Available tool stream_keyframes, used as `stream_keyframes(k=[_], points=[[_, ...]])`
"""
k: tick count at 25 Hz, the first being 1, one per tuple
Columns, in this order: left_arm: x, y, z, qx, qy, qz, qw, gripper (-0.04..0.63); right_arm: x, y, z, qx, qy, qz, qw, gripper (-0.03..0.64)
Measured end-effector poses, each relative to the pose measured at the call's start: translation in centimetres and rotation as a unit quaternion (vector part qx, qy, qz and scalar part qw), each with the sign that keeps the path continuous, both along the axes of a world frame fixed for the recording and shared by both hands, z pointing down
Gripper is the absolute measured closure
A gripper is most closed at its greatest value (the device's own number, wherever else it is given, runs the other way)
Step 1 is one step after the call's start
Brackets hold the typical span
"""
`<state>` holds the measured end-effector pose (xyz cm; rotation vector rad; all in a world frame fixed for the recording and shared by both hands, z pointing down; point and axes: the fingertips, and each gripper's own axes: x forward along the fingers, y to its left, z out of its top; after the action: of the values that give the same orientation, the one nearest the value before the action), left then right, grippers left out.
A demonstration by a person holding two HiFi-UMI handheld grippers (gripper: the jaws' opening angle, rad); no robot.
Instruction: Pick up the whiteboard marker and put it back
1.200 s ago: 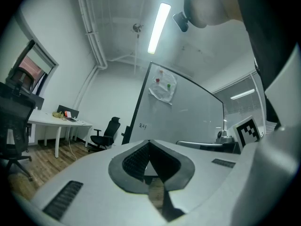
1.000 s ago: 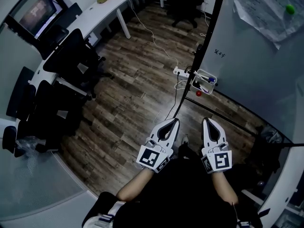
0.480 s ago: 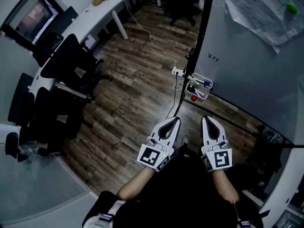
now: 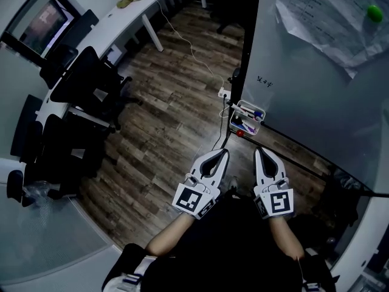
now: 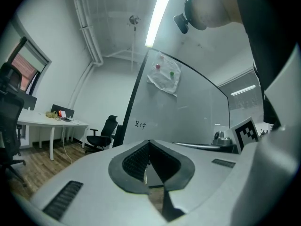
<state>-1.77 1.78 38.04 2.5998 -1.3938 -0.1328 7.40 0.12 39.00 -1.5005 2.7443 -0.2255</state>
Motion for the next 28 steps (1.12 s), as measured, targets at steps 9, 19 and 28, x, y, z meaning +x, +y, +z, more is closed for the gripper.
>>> stream_keyframes(k=[9,19,28], points=[[1.7,-2.5,0.1,-0.002,-0.004,-0.011,0.9999,0.586,1.4,-2.3,-0.1,0.015,-0.019,-0.006,1.000,0.603],[2.8,-3.2,0.5,-0.009,-0.013,-0.020,0.9997,0.586,2.4,-3.5,1.0,0.006,-0.016,-0.013,1.000,0.603],[2.2,-4.9,1.1,-0.012,-0.010,-0.013,0.9998,0.586,2.2,-4.9,1.8,-0.005,-0.011,0.000,1.000,0.602]])
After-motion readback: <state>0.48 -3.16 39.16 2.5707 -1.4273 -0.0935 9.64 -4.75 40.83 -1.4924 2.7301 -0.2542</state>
